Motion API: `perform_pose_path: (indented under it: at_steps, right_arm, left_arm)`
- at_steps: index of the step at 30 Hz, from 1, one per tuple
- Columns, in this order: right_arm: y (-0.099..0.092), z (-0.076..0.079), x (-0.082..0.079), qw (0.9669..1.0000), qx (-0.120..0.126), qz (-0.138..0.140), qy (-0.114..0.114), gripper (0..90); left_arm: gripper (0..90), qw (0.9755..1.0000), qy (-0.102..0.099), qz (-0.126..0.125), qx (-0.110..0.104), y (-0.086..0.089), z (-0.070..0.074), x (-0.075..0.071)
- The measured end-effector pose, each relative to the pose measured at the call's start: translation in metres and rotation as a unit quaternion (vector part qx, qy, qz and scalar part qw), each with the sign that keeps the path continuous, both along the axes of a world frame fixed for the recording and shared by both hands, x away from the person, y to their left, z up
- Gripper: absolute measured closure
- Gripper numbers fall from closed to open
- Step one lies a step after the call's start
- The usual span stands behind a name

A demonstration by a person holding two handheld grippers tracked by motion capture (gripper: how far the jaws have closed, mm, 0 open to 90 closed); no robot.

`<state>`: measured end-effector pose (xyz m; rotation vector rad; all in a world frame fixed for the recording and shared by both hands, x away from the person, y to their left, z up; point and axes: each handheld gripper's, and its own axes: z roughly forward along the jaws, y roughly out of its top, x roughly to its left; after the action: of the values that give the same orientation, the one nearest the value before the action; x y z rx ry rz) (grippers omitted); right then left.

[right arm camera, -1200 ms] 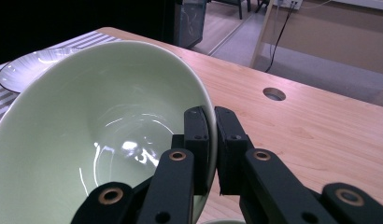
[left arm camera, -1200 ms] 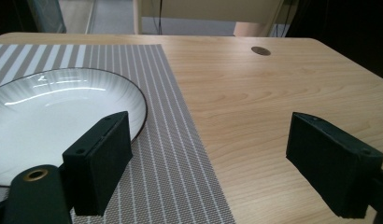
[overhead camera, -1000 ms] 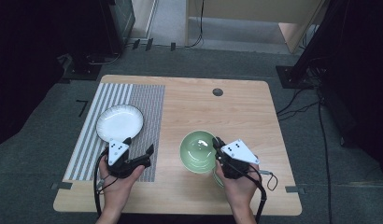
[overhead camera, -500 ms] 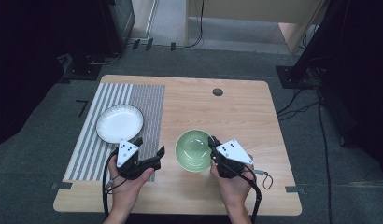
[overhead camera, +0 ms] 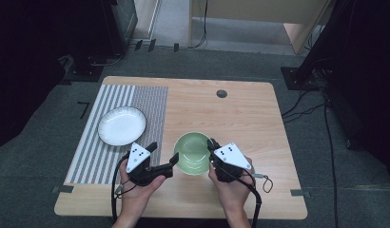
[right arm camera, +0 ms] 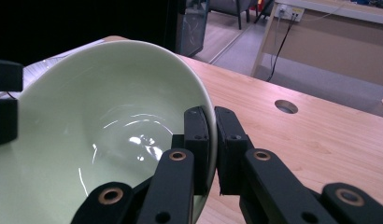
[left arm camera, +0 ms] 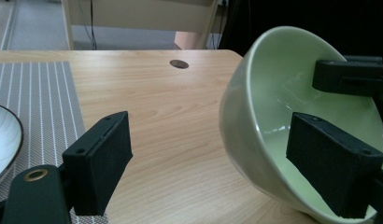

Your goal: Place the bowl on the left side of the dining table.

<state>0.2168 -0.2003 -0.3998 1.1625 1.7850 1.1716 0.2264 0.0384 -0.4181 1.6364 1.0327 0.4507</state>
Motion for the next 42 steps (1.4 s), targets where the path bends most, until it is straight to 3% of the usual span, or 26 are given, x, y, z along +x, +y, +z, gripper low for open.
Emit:
perform_pose_path:
  at_steps: [5, 8, 15, 23, 28, 31, 34, 38, 42]
  right_arm:
    - [0.006, 0.002, -0.002, 1.0000, 0.000, -0.004, -0.008, 86.2]
    - [0.008, 0.003, -0.004, 0.9999, 0.000, -0.003, -0.016, 86.2]
    - [0.019, 0.006, -0.011, 0.9993, -0.009, -0.006, -0.035, 86.2]
    - [0.026, 0.007, -0.018, 0.9982, -0.011, -0.015, -0.057, 86.3]
    - [0.029, 0.005, -0.020, 0.9975, -0.014, -0.019, -0.066, 86.2]
    - [0.031, 0.004, -0.021, 0.9968, -0.020, -0.024, -0.074, 86.2]
    - [0.032, 0.002, -0.022, 0.9963, -0.022, -0.028, -0.079, 86.2]
    - [0.036, -0.001, -0.024, 0.9954, -0.026, -0.034, -0.085, 86.2]
    - [0.035, -0.003, -0.027, 0.9943, -0.022, -0.044, -0.094, 86.2]
  left_arm:
    - [13.5, 0.9999, 0.008, 0.000, 0.013, -0.006, -0.002, 0.000]
    - [13.6, 0.9994, 0.014, 0.008, 0.031, -0.010, -0.006, 0.000]
    - [17.4, 0.9987, 0.038, 0.015, 0.030, -0.018, -0.009, 0.001]
    - [33.9, 0.9975, 0.065, 0.026, 0.013, -0.019, -0.009, 0.005]
    - [46.0, 0.9952, 0.095, 0.014, -0.019, -0.017, -0.011, 0.010]
    - [49.0, 0.9945, 0.100, 0.014, -0.025, -0.018, -0.012, 0.011]
    - [58.4, 0.9945, 0.100, 0.009, -0.030, -0.020, -0.011, 0.010]
    - [60.8, 0.9939, 0.103, 0.014, -0.037, -0.022, -0.011, 0.011]
    - [67.7, 0.9932, 0.105, 0.003, -0.050, -0.018, -0.011, 0.013]
